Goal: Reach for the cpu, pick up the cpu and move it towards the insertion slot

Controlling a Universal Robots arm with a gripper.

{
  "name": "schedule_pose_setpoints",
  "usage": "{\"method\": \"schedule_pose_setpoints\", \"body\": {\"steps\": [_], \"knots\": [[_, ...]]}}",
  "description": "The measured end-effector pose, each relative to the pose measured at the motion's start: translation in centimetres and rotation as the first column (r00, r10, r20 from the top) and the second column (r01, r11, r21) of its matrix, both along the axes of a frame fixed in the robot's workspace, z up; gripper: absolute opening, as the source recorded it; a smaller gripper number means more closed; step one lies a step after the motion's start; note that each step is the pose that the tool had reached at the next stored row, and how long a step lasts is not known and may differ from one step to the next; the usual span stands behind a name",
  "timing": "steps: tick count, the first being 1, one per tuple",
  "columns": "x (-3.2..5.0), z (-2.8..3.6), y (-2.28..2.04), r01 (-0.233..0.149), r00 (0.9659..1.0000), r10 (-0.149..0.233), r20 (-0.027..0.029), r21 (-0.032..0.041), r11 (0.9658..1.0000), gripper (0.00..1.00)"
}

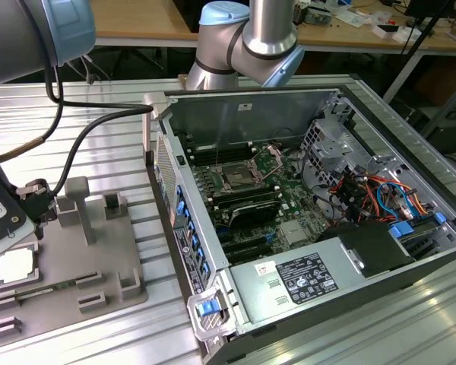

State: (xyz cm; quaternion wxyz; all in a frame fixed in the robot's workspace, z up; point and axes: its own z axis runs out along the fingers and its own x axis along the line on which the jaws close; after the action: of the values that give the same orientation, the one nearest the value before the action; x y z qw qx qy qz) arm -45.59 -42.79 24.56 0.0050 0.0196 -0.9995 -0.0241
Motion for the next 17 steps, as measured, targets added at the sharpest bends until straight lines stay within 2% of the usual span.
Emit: {"method": "schedule_pose_setpoints", "body": {"steps": [7, 15, 17], "knots": [[0.00, -0.02, 0.00, 0.000, 1.0000, 0.000, 0.0000, 0.0000, 1.0000, 0.89], [-0.13, -1.91, -0.13, 0.000, 1.0000, 0.000, -0.0023, 0.0005, 1.0000, 0.89], [-0.13, -1.97, -0.13, 0.000, 1.0000, 0.000, -0.0027, 0.0003, 1.0000, 0.89]]}}
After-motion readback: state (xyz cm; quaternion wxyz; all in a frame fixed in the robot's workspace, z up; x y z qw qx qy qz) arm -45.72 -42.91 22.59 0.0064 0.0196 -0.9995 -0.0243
